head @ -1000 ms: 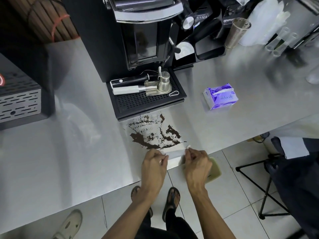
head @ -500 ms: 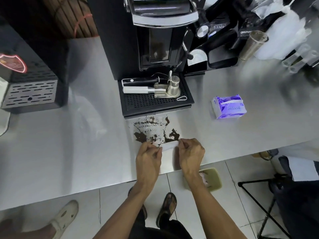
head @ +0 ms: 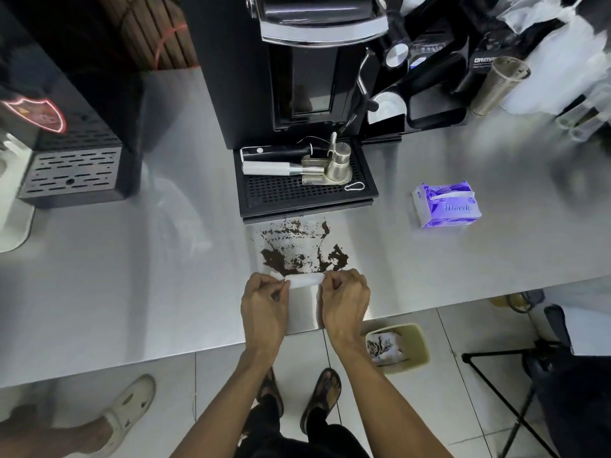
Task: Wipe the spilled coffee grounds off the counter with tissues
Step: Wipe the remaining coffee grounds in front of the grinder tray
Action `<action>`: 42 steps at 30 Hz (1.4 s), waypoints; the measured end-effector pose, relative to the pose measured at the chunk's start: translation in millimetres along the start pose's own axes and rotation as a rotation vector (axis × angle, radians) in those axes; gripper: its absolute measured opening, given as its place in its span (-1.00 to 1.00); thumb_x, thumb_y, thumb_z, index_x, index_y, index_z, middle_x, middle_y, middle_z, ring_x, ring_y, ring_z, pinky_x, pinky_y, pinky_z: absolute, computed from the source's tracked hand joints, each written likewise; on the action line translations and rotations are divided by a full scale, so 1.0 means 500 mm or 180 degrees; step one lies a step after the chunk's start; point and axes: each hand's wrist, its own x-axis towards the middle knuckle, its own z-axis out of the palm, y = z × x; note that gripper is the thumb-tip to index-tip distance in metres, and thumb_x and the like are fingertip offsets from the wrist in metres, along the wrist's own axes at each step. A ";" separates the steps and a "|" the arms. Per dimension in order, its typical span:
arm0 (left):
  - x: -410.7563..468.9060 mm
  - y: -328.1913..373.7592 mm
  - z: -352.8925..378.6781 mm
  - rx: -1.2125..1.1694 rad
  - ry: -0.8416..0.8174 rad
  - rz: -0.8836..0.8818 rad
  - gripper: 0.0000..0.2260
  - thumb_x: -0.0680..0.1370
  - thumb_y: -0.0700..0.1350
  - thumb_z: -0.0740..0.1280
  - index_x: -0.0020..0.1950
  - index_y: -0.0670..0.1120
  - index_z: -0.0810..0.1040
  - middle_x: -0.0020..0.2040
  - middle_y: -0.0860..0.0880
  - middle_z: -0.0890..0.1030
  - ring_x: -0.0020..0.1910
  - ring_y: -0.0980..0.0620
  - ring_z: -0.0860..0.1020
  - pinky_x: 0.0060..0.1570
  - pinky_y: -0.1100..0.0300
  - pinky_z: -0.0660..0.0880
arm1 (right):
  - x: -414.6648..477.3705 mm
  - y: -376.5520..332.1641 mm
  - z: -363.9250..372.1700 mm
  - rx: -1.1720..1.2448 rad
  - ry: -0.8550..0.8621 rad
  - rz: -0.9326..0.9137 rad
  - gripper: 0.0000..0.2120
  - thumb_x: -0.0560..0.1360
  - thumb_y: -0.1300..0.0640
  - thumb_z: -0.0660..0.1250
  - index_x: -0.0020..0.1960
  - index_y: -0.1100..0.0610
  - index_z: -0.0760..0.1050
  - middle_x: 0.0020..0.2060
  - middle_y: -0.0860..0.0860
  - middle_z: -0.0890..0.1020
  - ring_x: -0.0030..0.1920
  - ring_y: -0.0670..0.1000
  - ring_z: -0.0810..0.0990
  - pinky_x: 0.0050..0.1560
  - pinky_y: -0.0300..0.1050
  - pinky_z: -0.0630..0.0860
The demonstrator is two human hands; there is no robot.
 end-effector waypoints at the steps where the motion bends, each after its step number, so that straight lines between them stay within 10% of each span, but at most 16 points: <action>1: 0.011 0.005 0.001 0.0098 -0.0009 0.0014 -0.95 0.50 -0.26 0.43 -0.15 -0.23 0.62 -0.16 0.05 0.53 -0.20 0.18 0.50 -0.14 0.42 0.44 | 0.005 -0.006 0.004 0.0029 0.0034 0.0023 -0.65 0.39 0.33 0.39 -0.43 0.02 0.37 -0.40 -0.02 0.49 -0.28 0.02 0.43 -0.35 -0.27 0.13; 18: 0.008 0.038 0.059 0.0041 -0.0352 0.0194 -0.90 0.50 -0.28 0.42 -0.19 -0.30 0.63 -0.20 -0.01 0.48 -0.27 0.18 0.46 -0.20 0.49 0.38 | 0.064 0.034 -0.028 -0.0024 0.0252 0.0149 -0.90 0.47 0.26 0.41 -0.21 0.22 0.65 -0.27 0.11 0.63 -0.18 0.14 0.55 -0.22 -0.27 0.23; 31: 0.003 0.037 0.097 0.0348 -0.0268 0.0265 -0.83 0.49 -0.27 0.41 -0.31 -0.25 0.57 -0.24 0.00 0.41 -0.30 -0.03 0.46 -0.29 0.02 0.55 | 0.120 0.040 -0.026 -0.0432 0.0069 -0.0322 -0.94 0.42 0.30 0.44 -0.16 0.20 0.68 -0.26 0.13 0.65 -0.30 0.13 0.57 -0.25 -0.24 0.32; 42: -0.076 0.004 -0.062 0.0101 -0.0148 0.0085 -0.96 0.48 -0.23 0.46 -0.12 -0.12 0.70 -0.18 0.17 0.49 -0.18 0.25 0.51 -0.08 0.55 0.36 | -0.057 0.017 -0.045 0.0017 -0.0102 -0.0270 -0.82 0.43 0.22 0.46 -0.34 0.14 0.59 -0.42 -0.02 0.53 -0.35 0.01 0.49 -0.28 -0.12 0.44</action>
